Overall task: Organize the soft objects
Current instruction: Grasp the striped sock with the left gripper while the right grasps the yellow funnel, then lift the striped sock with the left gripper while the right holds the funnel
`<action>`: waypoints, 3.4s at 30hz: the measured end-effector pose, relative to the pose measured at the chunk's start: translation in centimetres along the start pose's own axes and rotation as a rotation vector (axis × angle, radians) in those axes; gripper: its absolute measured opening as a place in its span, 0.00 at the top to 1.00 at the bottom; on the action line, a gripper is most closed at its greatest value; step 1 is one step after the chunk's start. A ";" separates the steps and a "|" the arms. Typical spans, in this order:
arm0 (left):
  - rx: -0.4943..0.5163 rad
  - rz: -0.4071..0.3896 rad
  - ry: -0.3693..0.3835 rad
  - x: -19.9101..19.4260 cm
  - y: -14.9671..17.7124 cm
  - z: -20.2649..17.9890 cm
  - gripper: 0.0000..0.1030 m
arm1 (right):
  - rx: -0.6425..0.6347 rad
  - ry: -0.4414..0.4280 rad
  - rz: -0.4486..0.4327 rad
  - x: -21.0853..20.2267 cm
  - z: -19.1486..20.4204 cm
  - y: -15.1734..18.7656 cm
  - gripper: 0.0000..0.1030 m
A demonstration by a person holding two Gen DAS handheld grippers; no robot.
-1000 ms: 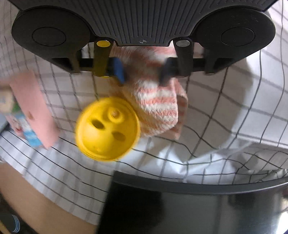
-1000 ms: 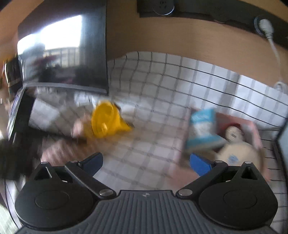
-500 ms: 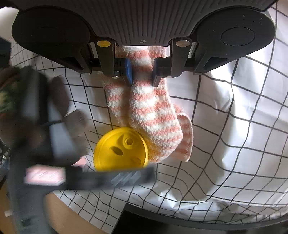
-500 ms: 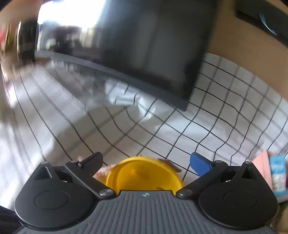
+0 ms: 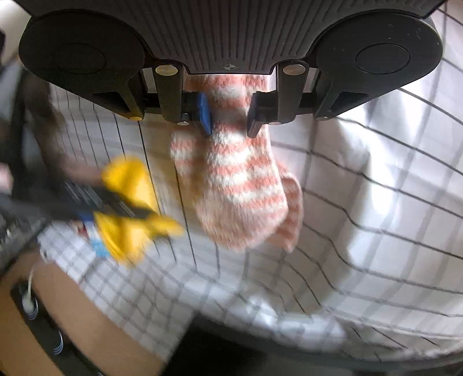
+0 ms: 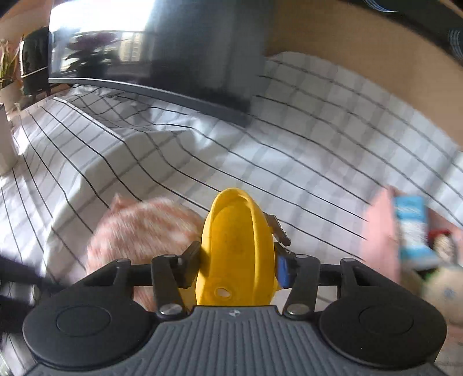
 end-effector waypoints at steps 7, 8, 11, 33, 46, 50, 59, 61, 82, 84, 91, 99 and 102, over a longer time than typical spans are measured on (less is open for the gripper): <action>-0.042 -0.082 -0.090 -0.5 -1.3 0.2 0.69 | -0.007 0.193 0.012 -4.4 -6.0 6.7 0.50; -0.038 -0.082 -0.094 -0.1 -1.3 -0.2 0.68 | -0.008 0.216 0.026 -4.4 -6.8 7.8 0.46; 0.013 -0.077 -0.098 1.6 -1.1 -2.3 0.53 | 0.037 0.210 0.060 -4.0 -9.0 10.3 0.26; 0.062 0.011 -0.344 5.7 -0.9 -7.3 0.07 | 0.239 -0.049 0.064 -2.6 -13.0 17.0 0.04; 0.137 -0.020 -0.403 6.4 0.0 -7.8 0.06 | 0.260 0.022 0.072 -3.1 -12.4 16.3 0.01; 0.151 -0.052 -0.399 6.1 0.4 -7.5 0.10 | 0.269 0.116 -0.074 -4.9 -11.5 14.5 0.00; 0.172 -0.090 -0.371 4.9 0.8 -6.5 0.35 | 0.352 0.106 0.006 -2.2 -13.4 12.5 0.26; 0.147 -0.104 -0.354 4.3 0.9 -6.0 0.49 | 0.300 0.115 0.008 -3.7 -13.4 12.7 0.38; 0.559 -0.424 0.169 -7.1 -10.5 -27.5 0.70 | 0.448 0.313 -0.100 -15.1 -22.2 20.6 0.41; 0.597 -0.426 0.172 -5.9 -12.8 -29.9 0.70 | 0.459 0.308 -0.112 -15.4 -22.6 21.1 0.40; 0.534 -0.489 0.506 -0.7 -18.4 -33.8 0.69 | 0.421 0.333 -0.130 -16.1 -23.2 21.7 0.39; 0.418 -0.358 0.387 12.8 -15.8 -31.6 0.66 | 0.343 0.316 -0.045 -13.8 -22.8 23.2 0.39; 0.486 -0.224 0.203 16.8 -13.5 -30.1 0.62 | 0.316 0.311 -0.038 -13.4 -23.1 23.4 0.39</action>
Point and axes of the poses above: each gripper's, at about its wrist camera, not at the fingertips, and x roughly the way its jaws point, z to its left, y to its underside, the point moved 3 cm from there along x, roughly the way its jaws point, and after that the axes turned 10 degrees about z, right-handed, at the moved point
